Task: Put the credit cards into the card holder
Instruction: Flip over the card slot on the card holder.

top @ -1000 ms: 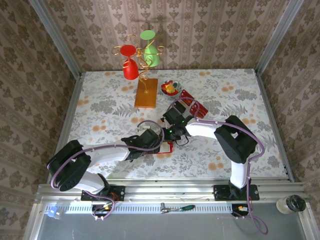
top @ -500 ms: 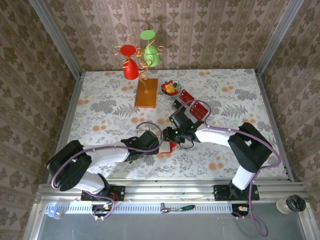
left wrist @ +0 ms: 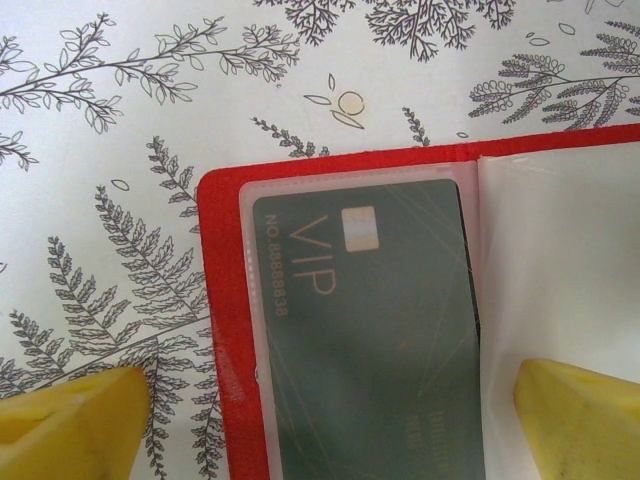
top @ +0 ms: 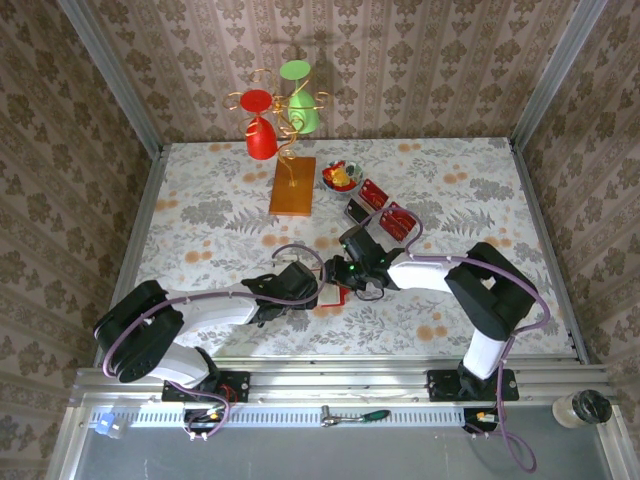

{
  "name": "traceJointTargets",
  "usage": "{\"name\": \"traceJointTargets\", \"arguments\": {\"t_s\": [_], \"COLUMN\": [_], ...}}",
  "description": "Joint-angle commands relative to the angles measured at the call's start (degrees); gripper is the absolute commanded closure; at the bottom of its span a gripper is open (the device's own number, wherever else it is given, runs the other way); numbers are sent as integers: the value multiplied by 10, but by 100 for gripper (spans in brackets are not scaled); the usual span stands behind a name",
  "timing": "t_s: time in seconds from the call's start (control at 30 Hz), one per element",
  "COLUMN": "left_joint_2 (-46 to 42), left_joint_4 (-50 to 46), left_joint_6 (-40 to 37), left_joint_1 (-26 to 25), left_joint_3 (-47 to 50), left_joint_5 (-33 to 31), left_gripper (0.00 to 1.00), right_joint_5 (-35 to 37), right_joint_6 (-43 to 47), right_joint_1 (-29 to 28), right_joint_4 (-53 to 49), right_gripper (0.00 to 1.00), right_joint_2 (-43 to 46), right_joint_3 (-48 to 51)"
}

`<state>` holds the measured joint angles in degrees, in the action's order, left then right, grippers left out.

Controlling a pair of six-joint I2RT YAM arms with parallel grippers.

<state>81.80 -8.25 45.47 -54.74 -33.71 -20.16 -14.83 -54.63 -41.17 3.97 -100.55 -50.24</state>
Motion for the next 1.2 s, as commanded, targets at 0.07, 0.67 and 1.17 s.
{"name": "traceJointTargets", "arguments": {"t_s": [0.07, 0.67, 1.17], "left_joint_2": [-4, -58, -233], "left_joint_4": [-9, -31, -101], "left_joint_6": [7, -1, -19], "left_joint_1": [-4, 0, 70], "left_joint_3": [10, 7, 49], "left_joint_5": [-5, -14, -20], "left_gripper": [5, 3, 1], "right_joint_5": [-5, -63, -75], "right_joint_6": [-14, 49, 16], "right_joint_1": [-4, -5, -53], "right_joint_4": [14, -36, -28], "right_gripper": [61, 61, 42], "right_joint_2": [-21, -19, -45], "right_joint_3": [0, -61, -111]}}
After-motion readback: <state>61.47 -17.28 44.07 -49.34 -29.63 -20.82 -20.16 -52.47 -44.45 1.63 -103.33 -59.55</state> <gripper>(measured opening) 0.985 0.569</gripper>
